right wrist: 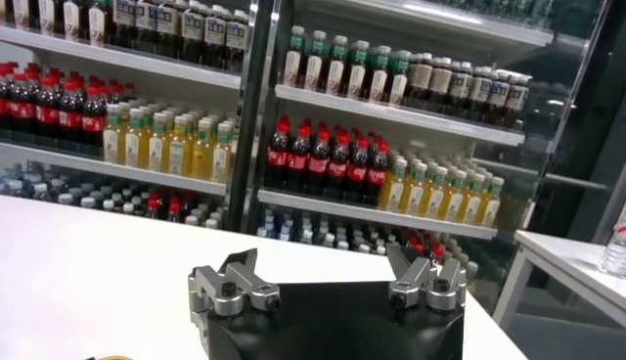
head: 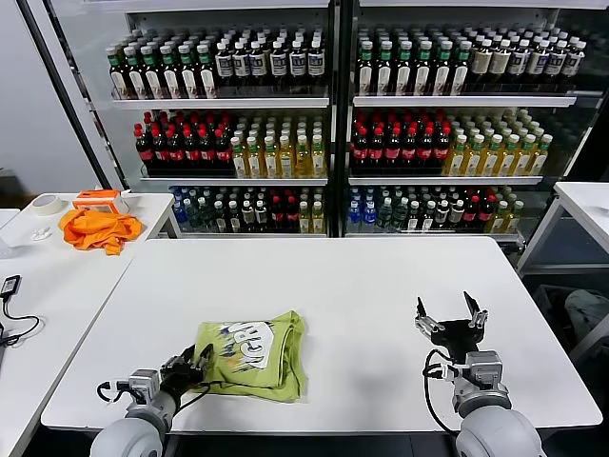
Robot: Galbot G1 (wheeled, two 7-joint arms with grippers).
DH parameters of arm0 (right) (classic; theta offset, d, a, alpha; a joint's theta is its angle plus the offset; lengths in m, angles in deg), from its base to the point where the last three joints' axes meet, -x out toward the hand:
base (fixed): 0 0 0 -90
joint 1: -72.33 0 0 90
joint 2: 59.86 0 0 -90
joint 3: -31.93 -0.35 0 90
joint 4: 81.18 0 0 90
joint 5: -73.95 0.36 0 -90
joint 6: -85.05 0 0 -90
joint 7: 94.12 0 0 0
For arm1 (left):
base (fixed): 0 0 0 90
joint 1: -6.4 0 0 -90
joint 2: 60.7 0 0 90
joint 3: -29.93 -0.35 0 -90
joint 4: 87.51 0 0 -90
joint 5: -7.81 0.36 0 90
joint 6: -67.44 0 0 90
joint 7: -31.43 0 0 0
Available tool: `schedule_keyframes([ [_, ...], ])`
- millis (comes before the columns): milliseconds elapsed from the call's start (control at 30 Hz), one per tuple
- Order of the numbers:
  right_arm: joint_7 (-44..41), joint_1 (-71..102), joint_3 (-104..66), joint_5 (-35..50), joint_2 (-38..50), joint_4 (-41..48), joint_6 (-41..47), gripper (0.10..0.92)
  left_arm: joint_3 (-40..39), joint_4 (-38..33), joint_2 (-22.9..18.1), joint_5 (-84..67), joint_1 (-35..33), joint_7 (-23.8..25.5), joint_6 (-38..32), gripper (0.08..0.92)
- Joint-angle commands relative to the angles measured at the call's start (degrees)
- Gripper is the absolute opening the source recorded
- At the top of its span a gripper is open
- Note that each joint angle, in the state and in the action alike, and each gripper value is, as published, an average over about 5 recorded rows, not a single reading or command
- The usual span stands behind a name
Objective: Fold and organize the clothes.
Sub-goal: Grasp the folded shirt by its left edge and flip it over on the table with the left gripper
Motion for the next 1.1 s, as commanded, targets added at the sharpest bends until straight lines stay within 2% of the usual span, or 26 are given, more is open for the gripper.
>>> schedule_keyframes([
  [33,0.0,0.1,0.0,0.0,0.1,-0.1,0.0,0.823,-0.3,0.1,-0.9,-0.5,-0.3,-0.1,-0.3,0.317],
  [267,0.0,-0.3,0.0,0.1,0.1,-0.4,0.0,0.823,0.7,-2.4,-1.7,-0.4,-0.4,1.3,-5.6,0.124],
  [367,0.1,-0.7,0.2,0.1,0.0,-0.3,0.1,0.823,4.6,-6.7,0.0,-2.4,-0.6,0.5,-3.8,0.092],
  [533,0.1,-1.2,0.5,0.1,-0.2,-0.1,0.1,0.823,16.3,-11.2,5.7,-8.7,-1.3,-0.3,2.7,0.093],
  [767,0.1,-1.6,0.5,0.0,-0.3,0.6,0.0,0.823,35.7,-8.3,16.5,-20.7,-5.8,-0.4,6.9,0.093],
  [867,0.1,-1.6,0.3,0.1,-0.4,0.6,-0.2,0.823,40.7,-7.5,20.9,-25.9,-9.0,-0.5,7.0,0.093],
  [933,0.1,-1.7,0.3,0.1,-0.7,0.6,-0.4,0.823,41.3,-7.1,22.7,-28.0,-9.3,-0.9,7.0,0.093],
  [1000,0.1,-1.7,0.5,0.0,-1.0,0.5,-0.5,0.823,38.7,-7.8,22.6,-29.3,-8.2,-1.5,7.0,0.093],
  [1100,0.1,-1.6,0.9,-0.1,-1.6,0.4,-0.6,0.823,29.5,-11.6,17.7,-28.5,-5.6,-2.5,6.9,0.093],
])
